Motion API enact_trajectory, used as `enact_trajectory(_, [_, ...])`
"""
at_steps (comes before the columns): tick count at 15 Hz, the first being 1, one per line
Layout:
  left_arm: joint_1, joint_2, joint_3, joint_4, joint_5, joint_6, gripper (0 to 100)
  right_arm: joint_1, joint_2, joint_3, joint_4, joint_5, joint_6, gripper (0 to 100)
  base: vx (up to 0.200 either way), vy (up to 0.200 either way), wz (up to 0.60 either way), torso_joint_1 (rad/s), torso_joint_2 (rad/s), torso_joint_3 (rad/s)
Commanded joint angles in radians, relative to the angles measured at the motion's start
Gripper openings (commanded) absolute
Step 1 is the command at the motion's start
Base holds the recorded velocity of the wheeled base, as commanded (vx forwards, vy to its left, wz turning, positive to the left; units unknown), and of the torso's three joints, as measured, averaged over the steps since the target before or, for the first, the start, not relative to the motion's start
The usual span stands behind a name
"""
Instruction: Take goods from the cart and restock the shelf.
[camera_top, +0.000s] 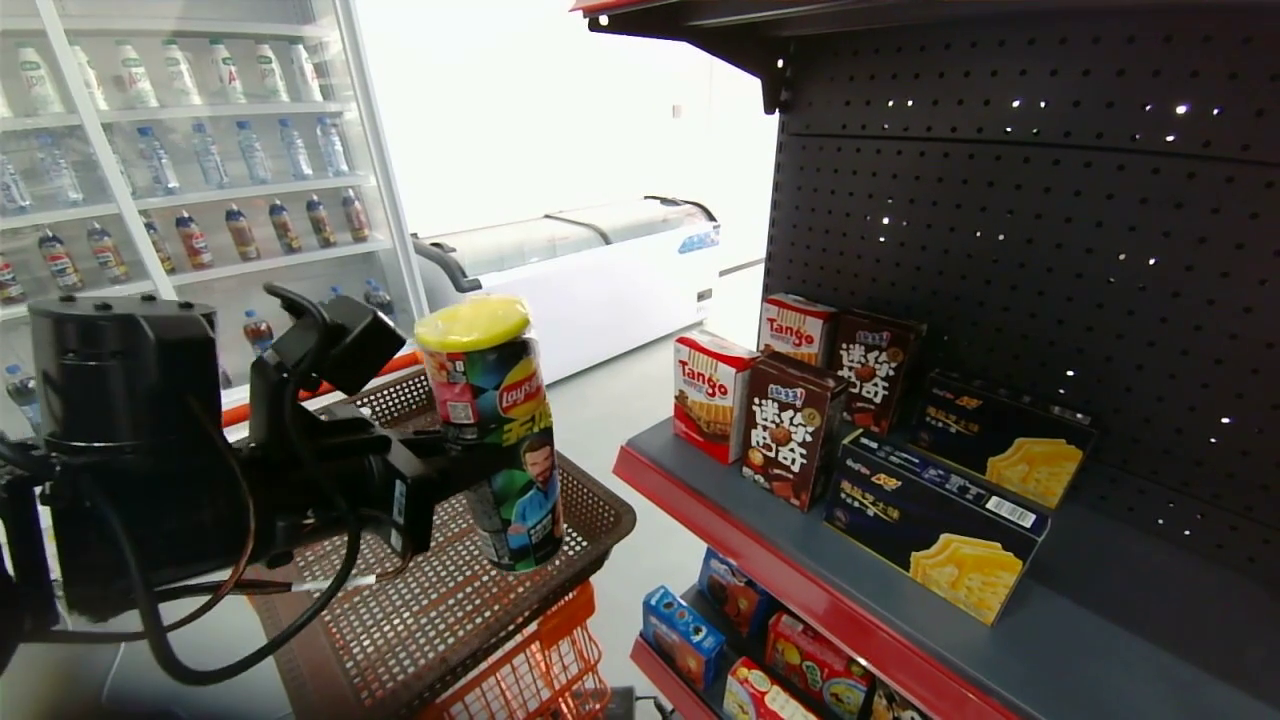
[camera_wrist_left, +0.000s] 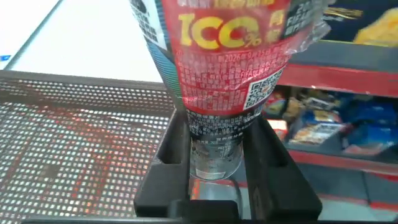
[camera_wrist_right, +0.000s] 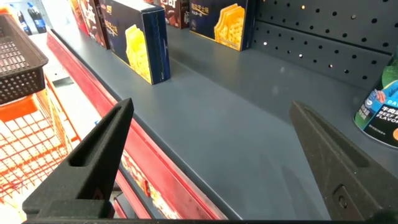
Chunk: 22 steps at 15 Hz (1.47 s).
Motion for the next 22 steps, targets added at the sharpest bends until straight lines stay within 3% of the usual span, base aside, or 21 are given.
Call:
enact_trajectory(1, [0.0,-0.07,0.009,-0.002,-0.027,0.002,0,0.001,0.0,0.0,-0.001,0.0,0.0,100,0.0,0.0,0.0,0.0,0.0,0.0])
enact_trajectory(9, [-0.066,-0.09,-0.017,0.005,-0.064,0.02,0,0.001,0.0,0.0,-0.001,0.0,0.0,100,0.0,0.0,0.0,0.0,0.0,0.0])
enact_trajectory(11, [-0.067,-0.095,-0.056,0.107,-0.101,0.02,0,0.001,0.0,0.0,0.0,0.0,0.0,100,0.0,0.0,0.0,0.0,0.0,0.0])
enact_trajectory(13, [-0.069,-0.11,-0.074,0.14,-0.107,0.02,0,0.001,0.0,0.0,-0.001,0.0,0.0,100,0.0,0.0,0.0,0.0,0.0,0.0])
enact_trajectory(16, [-0.066,-0.144,-0.054,0.145,-0.171,0.019,0,0.001,0.0,0.0,-0.001,0.0,0.0,100,0.0,0.0,0.0,0.0,0.0,0.0])
enact_trajectory(22, [-0.079,-0.208,0.015,0.182,-0.182,0.02,0,-0.001,0.0,0.0,0.0,0.0,0.0,100,0.0,0.0,0.0,0.0,0.0,0.0])
